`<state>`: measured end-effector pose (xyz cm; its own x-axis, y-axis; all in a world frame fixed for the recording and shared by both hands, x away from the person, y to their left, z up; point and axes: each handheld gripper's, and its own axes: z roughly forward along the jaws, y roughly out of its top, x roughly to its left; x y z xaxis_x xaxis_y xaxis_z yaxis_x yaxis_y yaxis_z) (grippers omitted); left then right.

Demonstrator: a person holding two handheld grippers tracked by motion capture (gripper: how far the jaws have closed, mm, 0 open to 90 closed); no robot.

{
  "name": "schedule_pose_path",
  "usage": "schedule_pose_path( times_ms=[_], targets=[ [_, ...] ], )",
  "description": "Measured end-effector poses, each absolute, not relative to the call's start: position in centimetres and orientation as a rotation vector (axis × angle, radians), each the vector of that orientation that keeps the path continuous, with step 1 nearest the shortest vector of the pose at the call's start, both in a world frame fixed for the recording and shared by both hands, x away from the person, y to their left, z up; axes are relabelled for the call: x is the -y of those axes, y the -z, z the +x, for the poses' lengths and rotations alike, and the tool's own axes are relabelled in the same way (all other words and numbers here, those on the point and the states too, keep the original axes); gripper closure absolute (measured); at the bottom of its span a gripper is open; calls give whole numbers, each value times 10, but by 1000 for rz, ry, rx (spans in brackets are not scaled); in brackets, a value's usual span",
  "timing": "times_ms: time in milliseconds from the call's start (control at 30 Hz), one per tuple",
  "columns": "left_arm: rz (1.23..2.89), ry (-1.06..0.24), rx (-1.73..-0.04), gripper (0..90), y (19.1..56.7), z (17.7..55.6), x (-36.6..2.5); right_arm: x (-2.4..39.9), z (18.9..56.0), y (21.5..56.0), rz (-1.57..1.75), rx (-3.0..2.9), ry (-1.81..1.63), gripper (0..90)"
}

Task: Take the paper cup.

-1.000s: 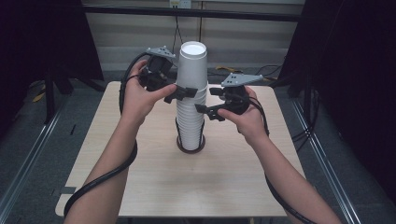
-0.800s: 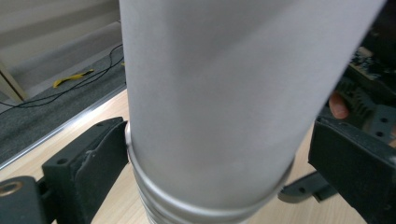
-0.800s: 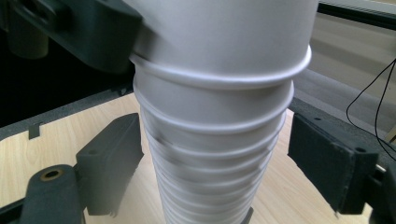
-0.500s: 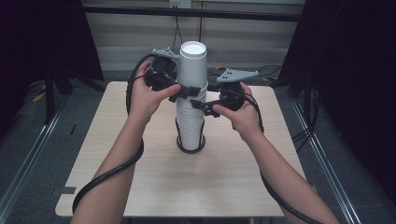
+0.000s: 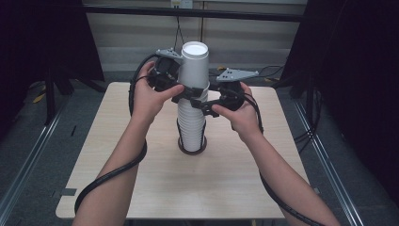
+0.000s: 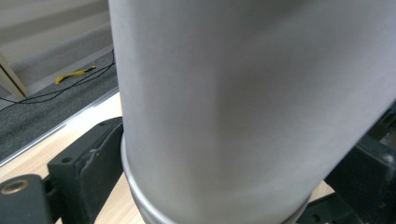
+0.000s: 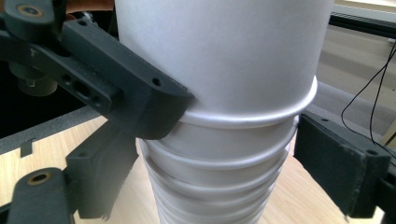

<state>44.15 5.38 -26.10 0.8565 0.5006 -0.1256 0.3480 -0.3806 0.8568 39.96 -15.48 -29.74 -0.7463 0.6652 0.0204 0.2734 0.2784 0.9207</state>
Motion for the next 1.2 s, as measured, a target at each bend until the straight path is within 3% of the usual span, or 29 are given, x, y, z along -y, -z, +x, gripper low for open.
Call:
schedule_pose_path(
  times_ms=[1200],
  targets=[
    [1916,-214,-619,89,231,439,-61,155,399,298,834,-2186,-1439,133]
  ],
)
